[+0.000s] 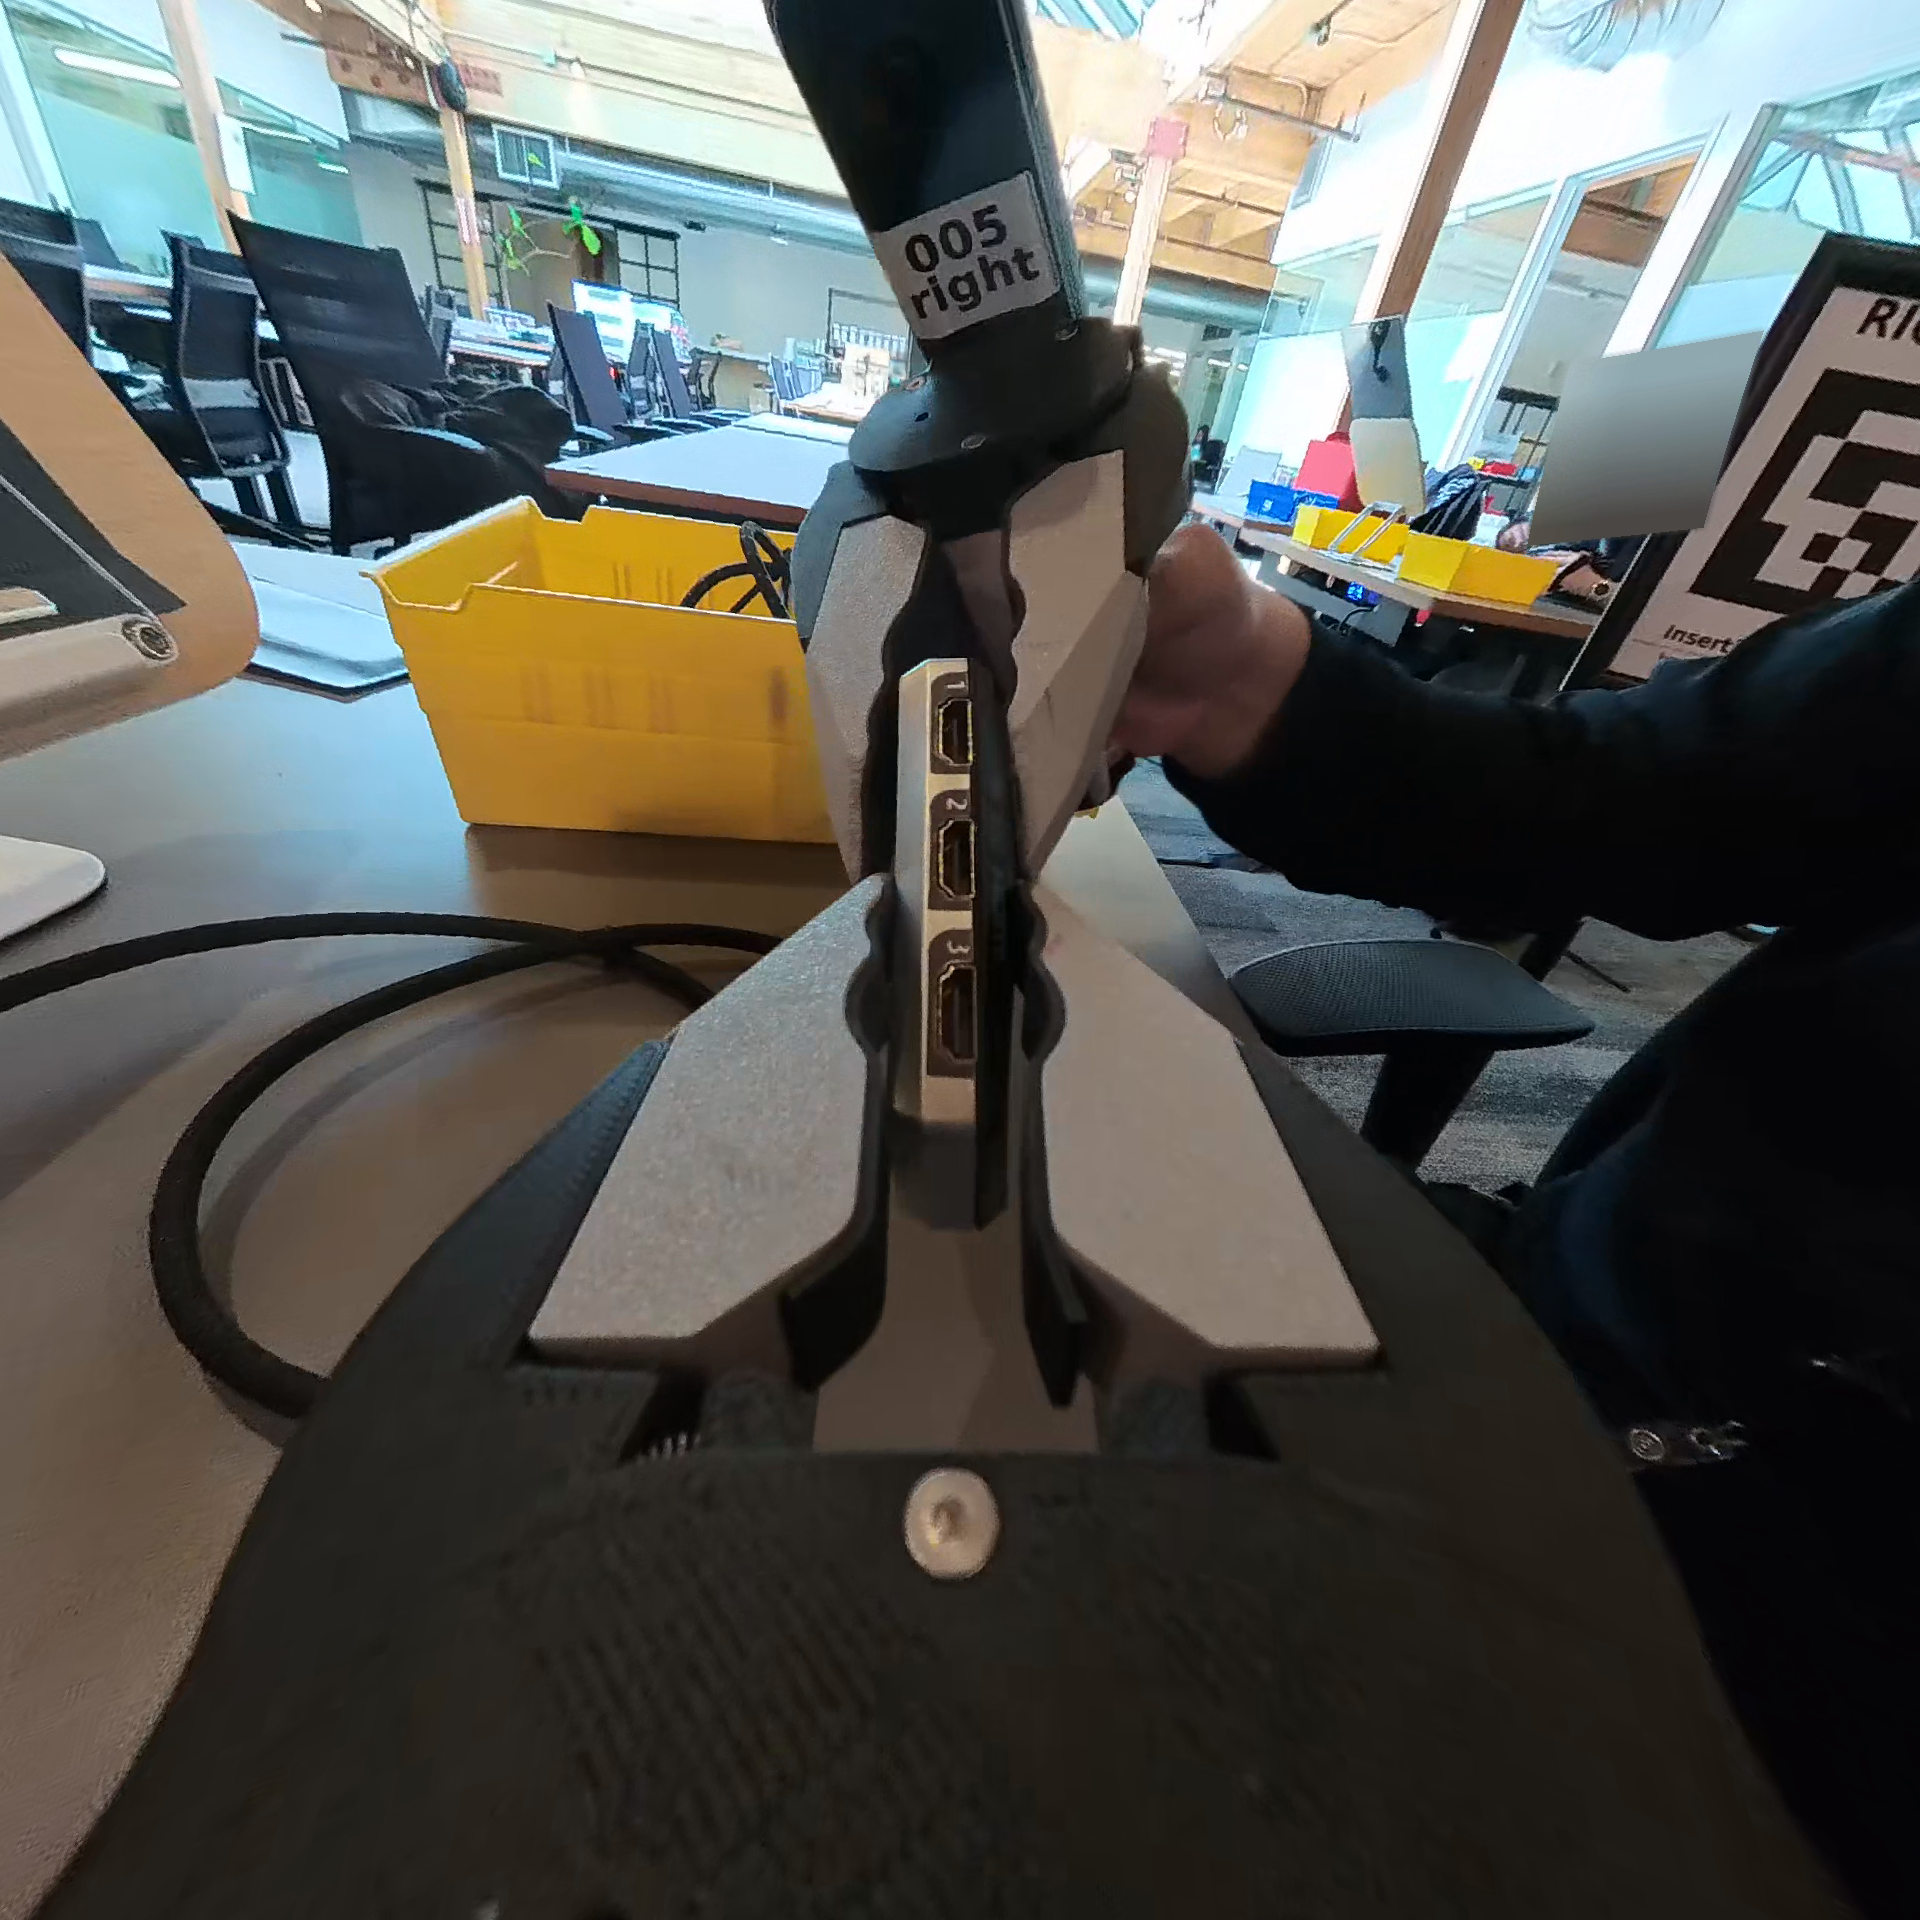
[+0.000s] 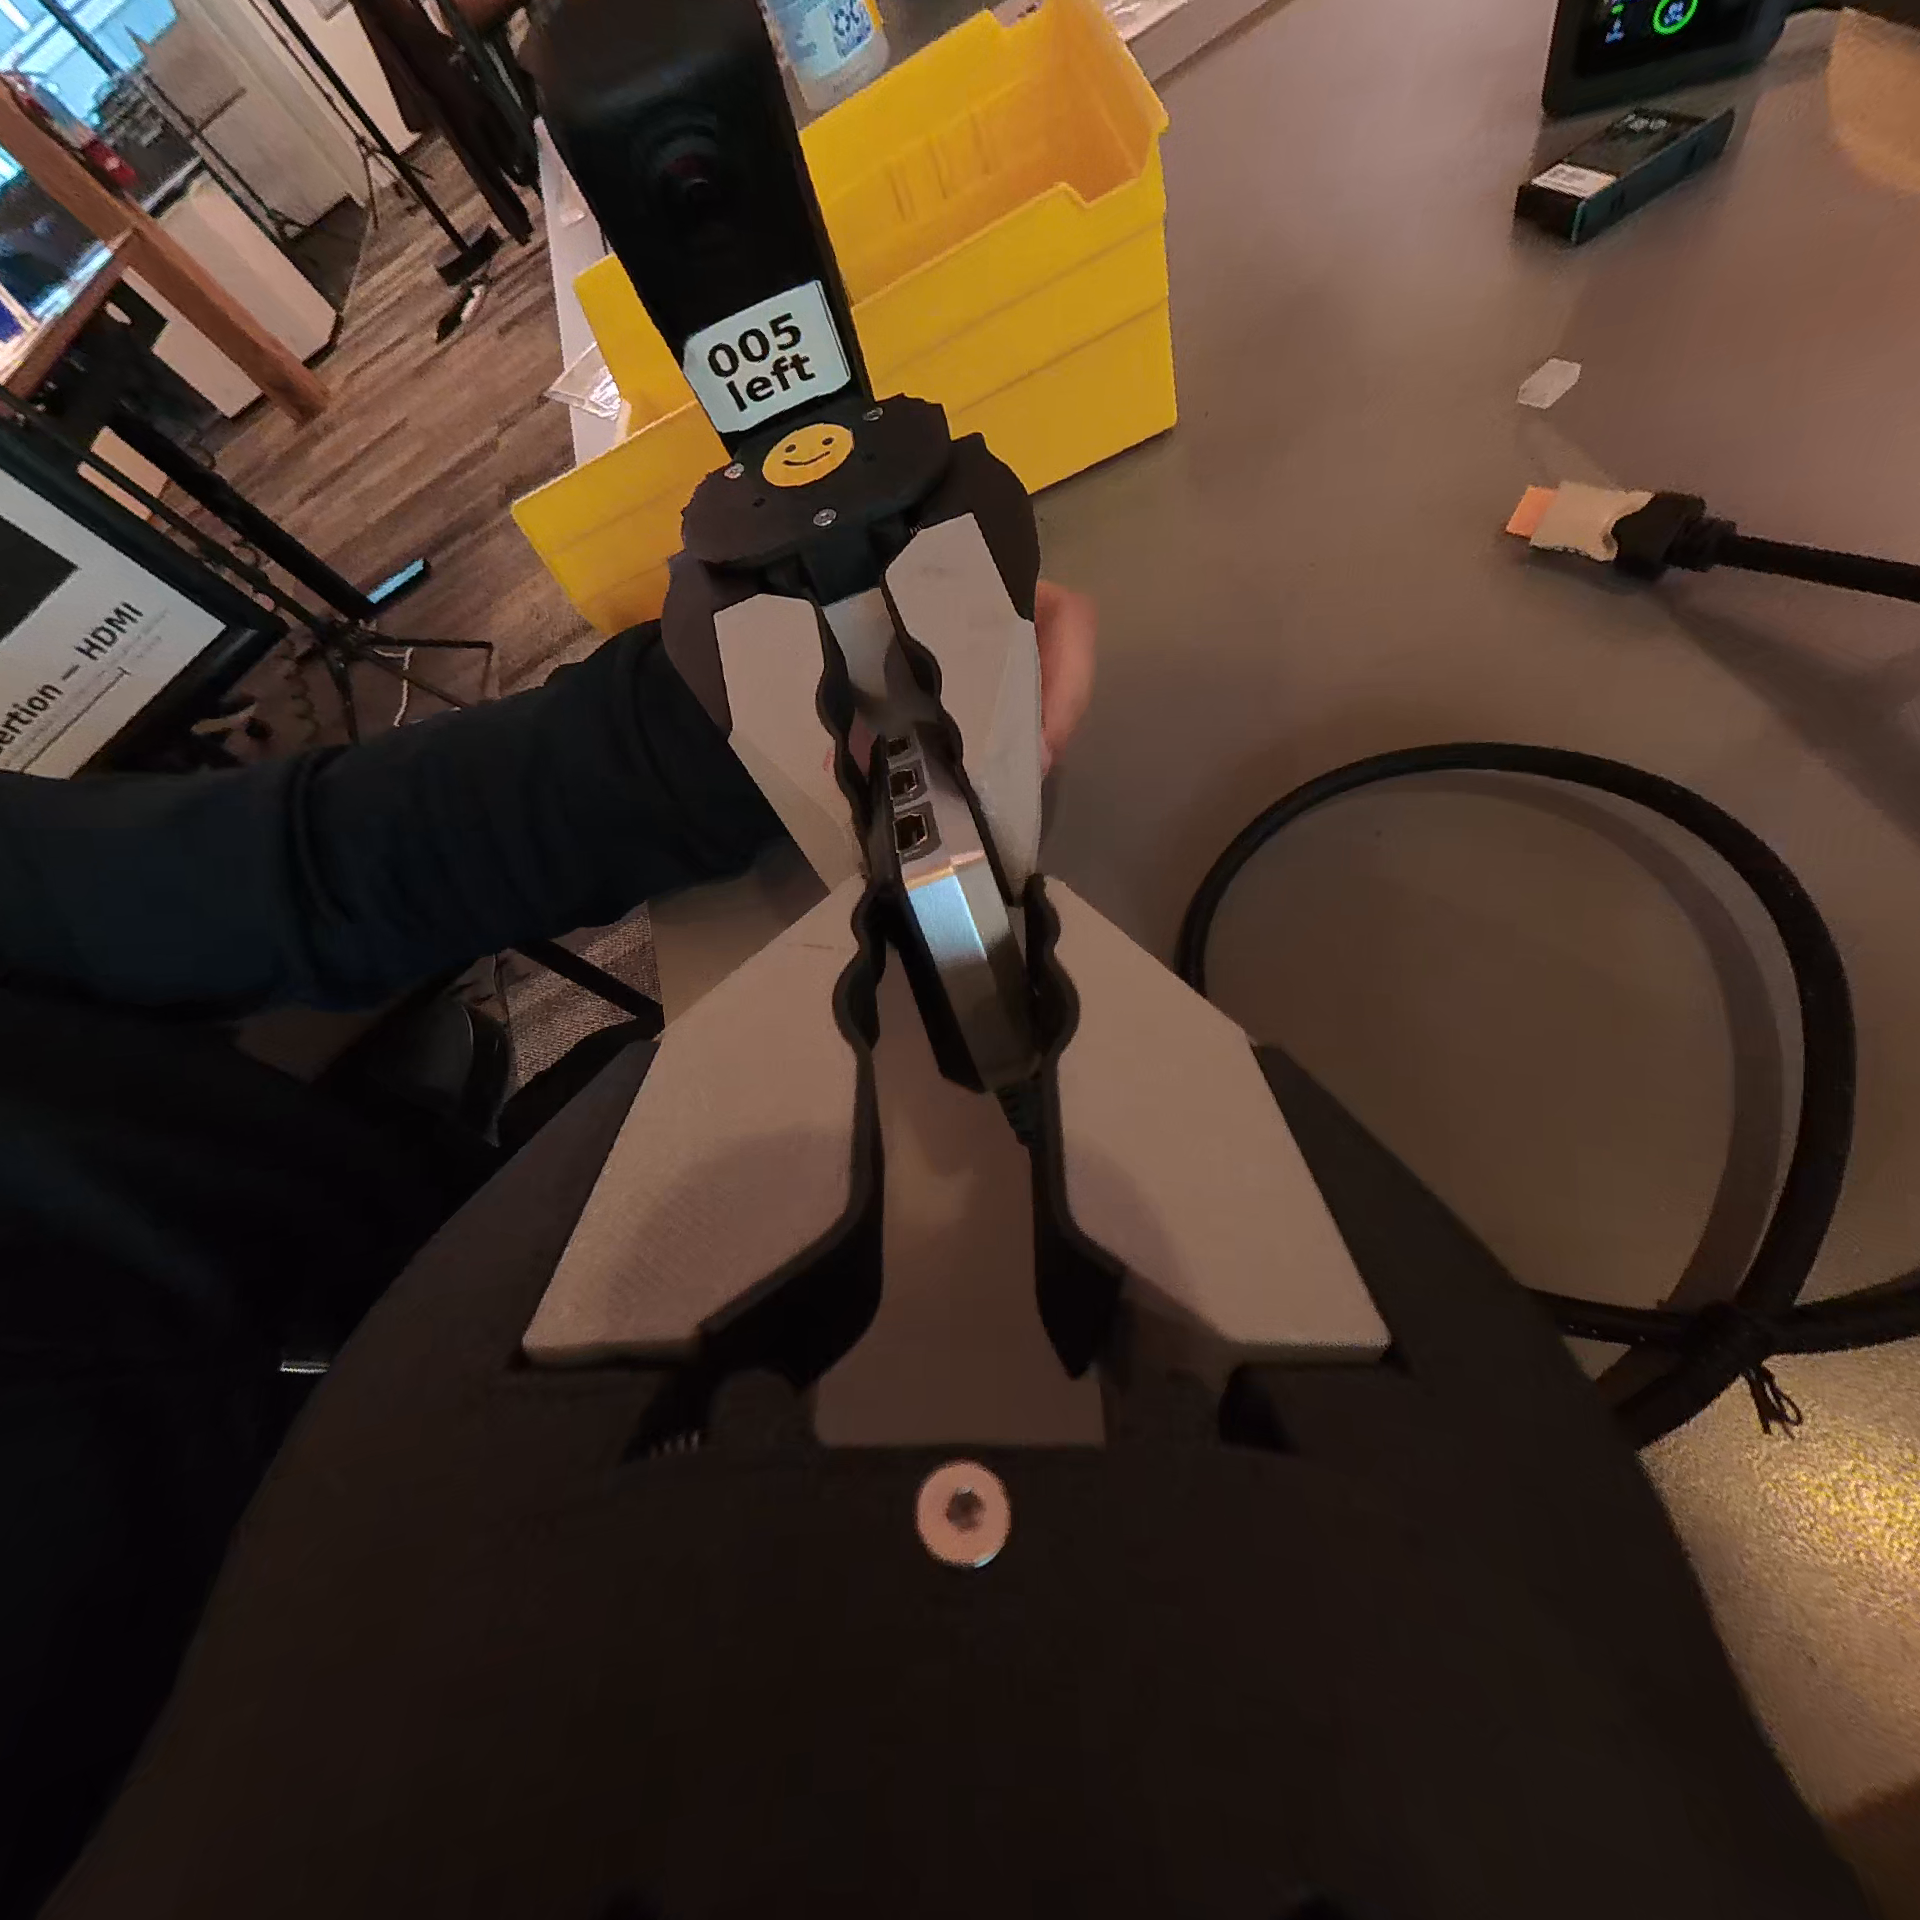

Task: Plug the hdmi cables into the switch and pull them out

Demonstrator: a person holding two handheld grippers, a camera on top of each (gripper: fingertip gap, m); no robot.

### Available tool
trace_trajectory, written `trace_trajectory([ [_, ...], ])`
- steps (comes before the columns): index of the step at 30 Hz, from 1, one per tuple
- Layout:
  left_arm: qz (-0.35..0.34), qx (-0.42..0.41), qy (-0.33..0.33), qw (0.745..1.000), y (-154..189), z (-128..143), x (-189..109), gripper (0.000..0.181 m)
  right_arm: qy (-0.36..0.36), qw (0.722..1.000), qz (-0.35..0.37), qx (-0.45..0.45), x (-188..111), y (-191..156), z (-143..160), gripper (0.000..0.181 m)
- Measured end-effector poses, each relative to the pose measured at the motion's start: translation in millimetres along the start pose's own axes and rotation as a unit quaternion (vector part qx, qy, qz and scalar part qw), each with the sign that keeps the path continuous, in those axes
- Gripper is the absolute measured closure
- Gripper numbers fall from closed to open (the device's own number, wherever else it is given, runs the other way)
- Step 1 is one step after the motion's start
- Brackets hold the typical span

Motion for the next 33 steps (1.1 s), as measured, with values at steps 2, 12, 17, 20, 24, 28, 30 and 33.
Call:
trace_trajectory([
  [2, -0.006, -0.004, -0.004, 1.000, -2.5, 0.3, -0.4, 0.162, -0.004, 1.000, 0.003, 0.024, 0.1, 2.6, -1.6, 0.156],
  [12, -0.054, -0.042, -0.016, 0.997, -22.6, 7.1, -16.0, 0.157, -0.009, 0.997, -0.021, 0.068, 10.7, 19.4, -9.4, 0.158],
  [17, -0.061, -0.197, -0.009, 0.979, -49.0, 20.2, -33.3, 0.155, -0.057, 0.996, 0.007, 0.064, 8.6, 36.6, -0.3, 0.144],
  [20, -0.083, -0.260, 0.048, 0.961, -67.0, 20.1, -50.1, 0.155, -0.112, 0.989, 0.055, 0.075, 10.5, 57.0, 17.4, 0.143],
  [24, -0.152, -0.240, 0.069, 0.956, -77.3, 17.6, -65.8, 0.155, -0.116, 0.990, 0.052, 0.061, 16.3, 58.3, 24.1, 0.138],
  [28, -0.183, -0.205, 0.027, 0.961, -75.8, 20.3, -59.3, 0.157, -0.130, 0.989, 0.064, 0.029, 26.6, 56.8, 28.9, 0.127],
  [30, -0.175, -0.200, 0.016, 0.964, -73.7, 20.7, -55.1, 0.157, -0.139, 0.985, 0.093, 0.030, 33.8, 65.2, 31.1, 0.122],
  [33, -0.180, -0.207, 0.016, 0.962, -75.6, 21.5, -55.2, 0.158, -0.164, 0.980, 0.106, 0.029, 50.5, 74.1, 39.9, 0.121],
])
Point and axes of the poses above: each gripper's, where its closed fingertips meet, x out along the fingers, z out of its underside, y = z × x across the jaws, the point moved 4 cm from there along -x, back along the fingers, and after that the axes turned 11 degrees about -y, right-handed, at the moved point
